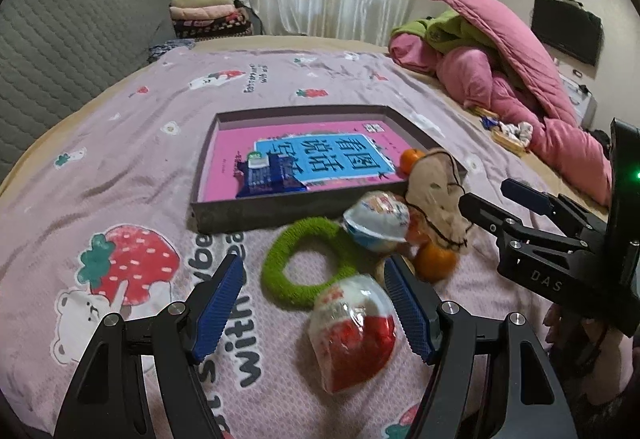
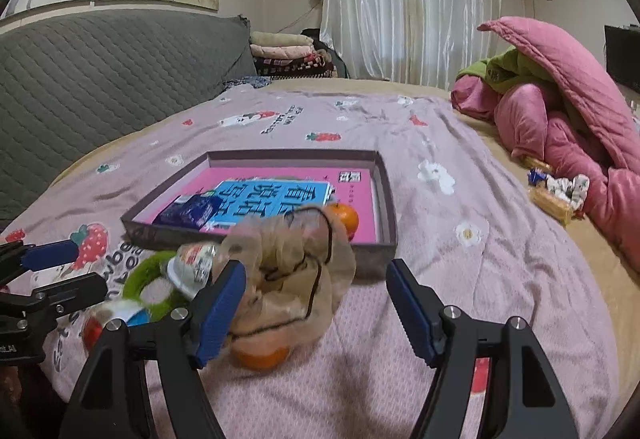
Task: Organize objects
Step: 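Grasp the red-and-white egg toy with left gripper while right grasps the mesh bag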
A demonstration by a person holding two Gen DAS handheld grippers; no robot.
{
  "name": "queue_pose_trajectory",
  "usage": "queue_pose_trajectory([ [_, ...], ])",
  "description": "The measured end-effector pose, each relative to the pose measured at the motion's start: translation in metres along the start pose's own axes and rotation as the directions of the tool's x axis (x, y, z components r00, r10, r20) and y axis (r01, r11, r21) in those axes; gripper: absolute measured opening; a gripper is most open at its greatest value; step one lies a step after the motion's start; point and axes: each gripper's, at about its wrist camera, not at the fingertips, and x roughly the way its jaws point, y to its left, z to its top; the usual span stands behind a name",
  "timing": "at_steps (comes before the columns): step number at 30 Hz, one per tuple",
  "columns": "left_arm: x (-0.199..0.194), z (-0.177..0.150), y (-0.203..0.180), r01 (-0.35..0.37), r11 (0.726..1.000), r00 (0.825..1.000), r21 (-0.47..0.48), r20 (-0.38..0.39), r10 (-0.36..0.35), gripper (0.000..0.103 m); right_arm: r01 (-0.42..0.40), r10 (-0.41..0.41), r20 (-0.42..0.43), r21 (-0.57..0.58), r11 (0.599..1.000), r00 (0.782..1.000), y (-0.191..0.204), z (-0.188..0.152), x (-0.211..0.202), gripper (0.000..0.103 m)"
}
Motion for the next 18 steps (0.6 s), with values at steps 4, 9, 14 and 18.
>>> queue_pose_trajectory([
  [4, -0.001, -0.006, -0.003, 0.02, 1.0, 1.0, 0.006, -0.017, -0.02, 0.074, -0.016, 0.016, -0.01, -0.016, 1.0, 1.0, 0.003, -0.007, -0.002, 0.072],
  [9, 0.0, -0.015, -0.008, 0.02, 0.999, 0.999, 0.031, -0.031, -0.019, 0.074, -0.02, 0.019, -0.024, -0.051, 0.998, 1.0, 0.008, -0.014, -0.003, 0.072],
  [14, 0.005, -0.022, -0.01, 0.026, 0.999, 0.998, 0.039, -0.06, -0.023, 0.074, -0.026, 0.023, -0.044, -0.073, 0.997, 0.999, 0.012, -0.022, -0.002, 0.072],
  [18, 0.006, -0.026, -0.012, 0.029, 0.998, 0.997, 0.048, -0.067, -0.026, 0.074, -0.029, 0.024, -0.05, -0.091, 0.995, 0.998, 0.015, -0.027, -0.003, 0.072],
])
